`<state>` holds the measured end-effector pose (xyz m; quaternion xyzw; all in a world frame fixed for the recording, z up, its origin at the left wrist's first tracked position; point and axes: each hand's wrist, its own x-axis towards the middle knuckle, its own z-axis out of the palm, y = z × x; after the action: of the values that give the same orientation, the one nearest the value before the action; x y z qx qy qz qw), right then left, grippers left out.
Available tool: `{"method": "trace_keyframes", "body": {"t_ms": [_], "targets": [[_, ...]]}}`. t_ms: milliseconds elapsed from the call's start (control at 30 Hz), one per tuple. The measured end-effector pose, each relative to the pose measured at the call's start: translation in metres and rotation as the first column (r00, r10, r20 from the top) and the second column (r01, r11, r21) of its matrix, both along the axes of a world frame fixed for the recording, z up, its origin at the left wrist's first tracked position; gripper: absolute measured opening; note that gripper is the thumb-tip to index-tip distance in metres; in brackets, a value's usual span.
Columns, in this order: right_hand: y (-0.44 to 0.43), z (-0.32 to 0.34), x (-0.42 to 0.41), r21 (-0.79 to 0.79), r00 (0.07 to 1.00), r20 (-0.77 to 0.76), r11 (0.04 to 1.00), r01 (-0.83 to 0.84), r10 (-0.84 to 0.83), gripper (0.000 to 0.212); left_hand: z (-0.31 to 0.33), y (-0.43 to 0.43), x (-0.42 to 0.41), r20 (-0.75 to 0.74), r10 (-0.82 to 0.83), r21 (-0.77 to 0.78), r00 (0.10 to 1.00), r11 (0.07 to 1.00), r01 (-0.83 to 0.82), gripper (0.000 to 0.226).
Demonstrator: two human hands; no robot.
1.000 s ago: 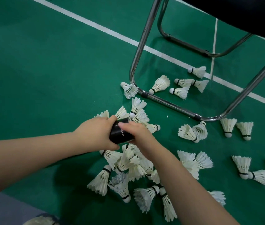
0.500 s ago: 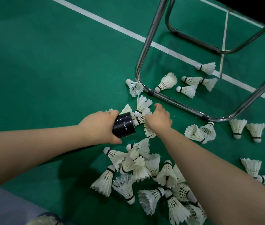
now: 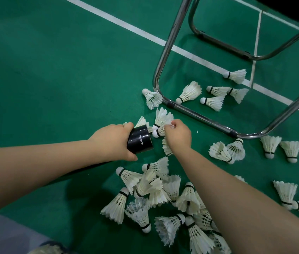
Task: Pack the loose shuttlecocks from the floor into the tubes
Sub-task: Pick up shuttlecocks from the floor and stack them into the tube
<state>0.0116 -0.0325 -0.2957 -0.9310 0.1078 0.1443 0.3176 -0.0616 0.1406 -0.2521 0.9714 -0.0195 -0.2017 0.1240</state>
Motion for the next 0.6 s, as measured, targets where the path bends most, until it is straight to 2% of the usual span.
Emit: {"method": "trace_keyframes", "body": {"t_ms": [100, 200, 300, 500, 600], "targets": [[-0.005, 0.005, -0.017, 0.192, 0.97, 0.205, 0.978, 0.088, -0.127, 0.013, -0.001, 0.0, 0.002, -0.009, -0.002, 0.006, 1.0, 1.0, 0.002, 0.071], [-0.01, 0.016, -0.037, 0.369, 0.926, 0.274, 0.918, 0.149, -0.26, 0.024, -0.001, -0.003, 0.001, -0.008, -0.003, 0.007, 1.0, 1.0, 0.003, 0.07], [-0.01, 0.03, -0.053, 0.452, 0.916, 0.274, 0.88, 0.147, -0.294, 0.033, 0.001, -0.007, -0.003, -0.012, -0.009, 0.007, 1.0, 1.0, 0.009, 0.068], [-0.01, 0.052, -0.078, 0.486, 0.968, 0.223, 0.874, -0.006, -0.117, 0.035, 0.008, -0.018, -0.008, 0.011, -0.032, 0.001, 0.999, 0.999, 0.032, 0.069], [-0.014, 0.065, -0.079, 0.605, 0.999, 0.035, 0.796, -0.015, -0.007, 0.031, 0.012, -0.022, -0.01, 0.024, -0.041, -0.01, 0.999, 0.999, 0.041, 0.068]]}}
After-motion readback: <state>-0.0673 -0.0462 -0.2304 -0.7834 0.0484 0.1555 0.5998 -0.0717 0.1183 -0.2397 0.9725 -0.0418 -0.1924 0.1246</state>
